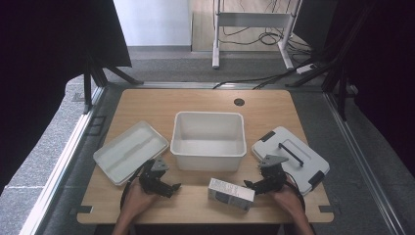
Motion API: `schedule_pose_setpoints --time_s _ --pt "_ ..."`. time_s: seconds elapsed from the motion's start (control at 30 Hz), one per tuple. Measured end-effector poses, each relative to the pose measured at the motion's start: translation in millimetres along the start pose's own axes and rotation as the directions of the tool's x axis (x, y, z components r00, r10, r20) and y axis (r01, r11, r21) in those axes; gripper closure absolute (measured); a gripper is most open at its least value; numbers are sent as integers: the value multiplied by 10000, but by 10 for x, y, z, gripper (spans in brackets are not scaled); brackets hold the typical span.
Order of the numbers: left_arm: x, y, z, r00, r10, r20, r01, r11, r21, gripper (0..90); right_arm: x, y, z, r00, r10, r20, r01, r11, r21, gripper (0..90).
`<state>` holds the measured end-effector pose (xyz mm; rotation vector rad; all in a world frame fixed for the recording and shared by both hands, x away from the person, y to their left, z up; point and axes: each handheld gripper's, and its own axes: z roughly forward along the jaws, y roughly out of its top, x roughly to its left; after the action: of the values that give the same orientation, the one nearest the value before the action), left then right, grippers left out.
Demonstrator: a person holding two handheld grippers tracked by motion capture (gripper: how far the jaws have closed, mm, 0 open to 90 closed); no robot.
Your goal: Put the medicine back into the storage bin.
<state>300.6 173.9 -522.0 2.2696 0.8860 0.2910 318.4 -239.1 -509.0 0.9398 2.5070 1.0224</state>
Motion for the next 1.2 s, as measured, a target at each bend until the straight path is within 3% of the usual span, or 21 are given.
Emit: schedule_pose_setpoints --time_s 0.23,0.5,0.73,0.87,0.97,1.07,1.13,1.2 --pt "-1 -1 0 10000 -10 -5 10 10000 -9 0 -23 158 -225 9995 -80 -293 78 9999 -65 5" --pt "2 -1 -1 10000 25 -3 -25 10000 11 0 25 379 -538 9976 -304 -615 272 9983 -516 5" --pt "1 0 -2 10000 14 -4 -14 10000 14 0 261 558 -728 9886 -951 -1168 901 9948 -477 4" --pt "1 0 -2 10000 8 -6 -8 10000 15 0 453 646 -714 9752 -1425 -1694 1424 9897 -127 1" --pt "1 0 -2 10000 8 -6 -8 10000 11 0 623 693 -625 9593 -1885 -2101 2026 9781 476 0" --pt "1 0 -2 10000 9 -7 -9 10000 13 0 743 720 -513 9404 -2355 -2452 2670 9581 1036 4" --pt "1 0 -2 10000 7 -6 -7 10000 12 0 821 736 -425 9285 -2664 -2587 3137 9355 1626 35" --pt "1 0 -2 10000 10 -7 -10 10000 12 0 893 745 -316 9151 -3014 -2679 3644 9027 2290 66"
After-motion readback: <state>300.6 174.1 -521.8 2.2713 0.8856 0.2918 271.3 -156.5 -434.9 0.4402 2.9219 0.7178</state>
